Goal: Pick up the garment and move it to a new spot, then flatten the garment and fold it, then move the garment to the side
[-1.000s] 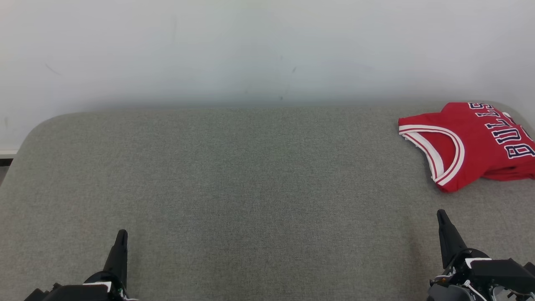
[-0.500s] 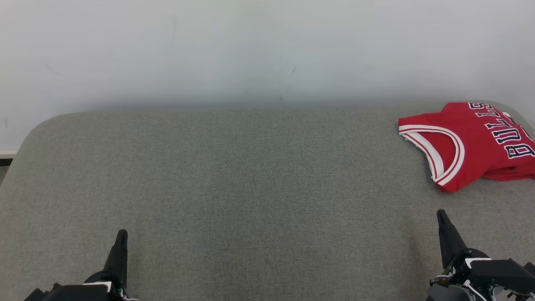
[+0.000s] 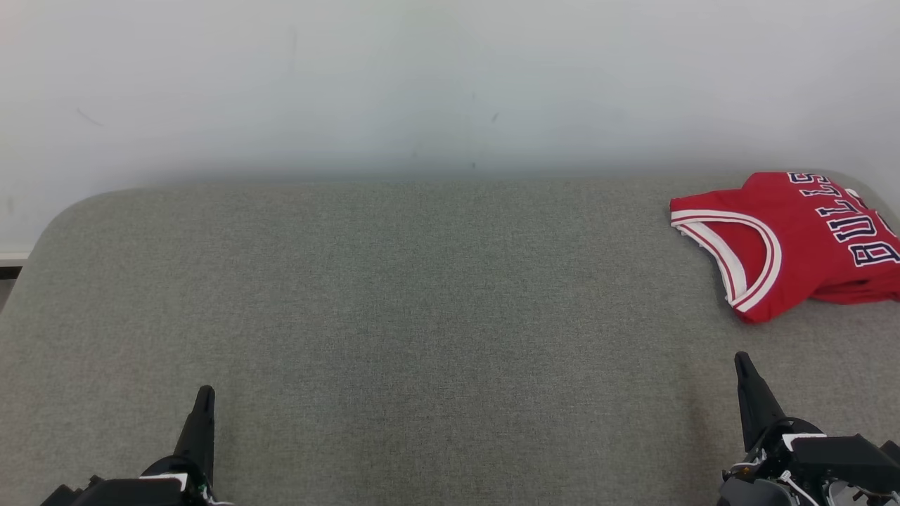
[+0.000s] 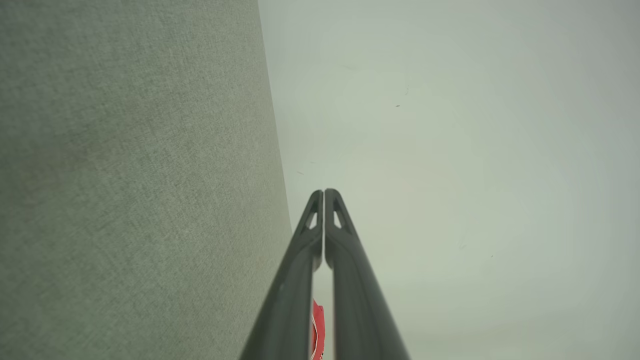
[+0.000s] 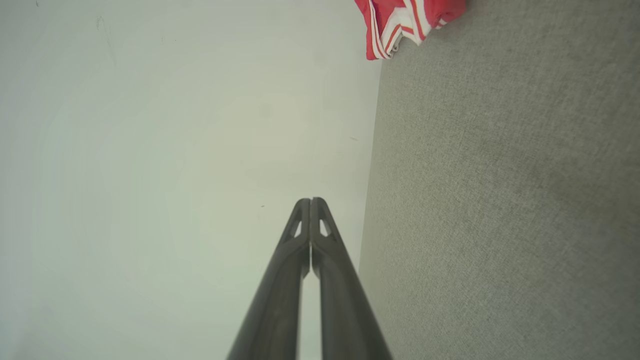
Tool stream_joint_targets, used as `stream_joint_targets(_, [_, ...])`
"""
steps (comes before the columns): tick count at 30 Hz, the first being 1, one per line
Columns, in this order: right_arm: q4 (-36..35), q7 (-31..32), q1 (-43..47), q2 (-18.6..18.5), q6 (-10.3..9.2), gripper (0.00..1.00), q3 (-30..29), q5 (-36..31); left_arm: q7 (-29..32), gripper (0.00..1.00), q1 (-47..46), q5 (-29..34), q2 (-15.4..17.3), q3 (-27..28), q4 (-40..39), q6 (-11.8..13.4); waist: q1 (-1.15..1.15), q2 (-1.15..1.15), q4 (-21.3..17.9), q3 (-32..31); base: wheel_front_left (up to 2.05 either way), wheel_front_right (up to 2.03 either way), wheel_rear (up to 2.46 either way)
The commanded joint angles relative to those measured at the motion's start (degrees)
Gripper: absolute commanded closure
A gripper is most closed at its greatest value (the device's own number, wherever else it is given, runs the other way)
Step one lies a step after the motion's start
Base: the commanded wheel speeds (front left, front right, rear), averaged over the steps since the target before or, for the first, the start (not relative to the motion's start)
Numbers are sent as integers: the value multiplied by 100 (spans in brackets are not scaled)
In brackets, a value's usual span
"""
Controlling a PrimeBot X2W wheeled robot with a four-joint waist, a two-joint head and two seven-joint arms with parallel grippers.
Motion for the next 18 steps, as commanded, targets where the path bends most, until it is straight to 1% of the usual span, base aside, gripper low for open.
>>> stream_joint_targets(1, [-5,7,-31,9,-12,100,-19,-4,2,100,-52,-30,-11,14,9,-18,0,0,0,0,0,0,0])
stream_joint_targets(18, [-4,19,-32,15,-12,100,-24,-17,2,100,-52,-30,-11,15,8,-18,0,0,0,0,0,0,0])
